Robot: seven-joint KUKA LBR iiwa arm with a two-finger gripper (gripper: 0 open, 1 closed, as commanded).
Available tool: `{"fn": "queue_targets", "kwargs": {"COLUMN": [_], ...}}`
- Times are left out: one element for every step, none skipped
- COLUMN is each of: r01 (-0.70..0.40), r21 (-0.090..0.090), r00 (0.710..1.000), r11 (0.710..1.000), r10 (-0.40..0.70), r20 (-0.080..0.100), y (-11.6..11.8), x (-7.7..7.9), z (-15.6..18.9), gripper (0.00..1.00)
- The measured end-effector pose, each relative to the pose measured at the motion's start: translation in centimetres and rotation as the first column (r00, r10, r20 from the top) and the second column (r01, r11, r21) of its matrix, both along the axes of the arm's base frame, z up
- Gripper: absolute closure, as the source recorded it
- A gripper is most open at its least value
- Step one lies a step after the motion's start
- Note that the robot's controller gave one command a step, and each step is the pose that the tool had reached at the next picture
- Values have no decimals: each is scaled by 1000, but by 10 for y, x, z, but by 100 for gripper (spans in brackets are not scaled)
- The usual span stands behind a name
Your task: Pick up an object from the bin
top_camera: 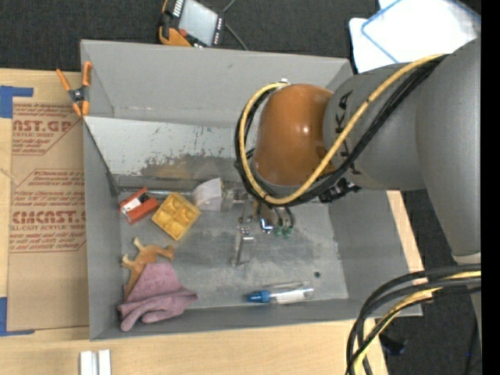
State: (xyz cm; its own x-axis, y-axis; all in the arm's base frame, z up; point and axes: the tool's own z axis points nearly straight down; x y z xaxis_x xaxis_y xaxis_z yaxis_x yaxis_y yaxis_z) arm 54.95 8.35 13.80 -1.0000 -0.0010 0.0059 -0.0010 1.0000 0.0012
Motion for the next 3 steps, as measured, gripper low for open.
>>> {"fn": "queue_targets", "kwargs": {"r01": [1,35,-257], "r21": [1,2,0], "r00": [1000,999,966], "r11": [1000,999,966], "r10": [-1,-35,257], "r20": [7,4,22], "y": [0,3,63], "x": [2,-14,36], "z": [3,-69,-67], "gripper": [0,0,0]}}
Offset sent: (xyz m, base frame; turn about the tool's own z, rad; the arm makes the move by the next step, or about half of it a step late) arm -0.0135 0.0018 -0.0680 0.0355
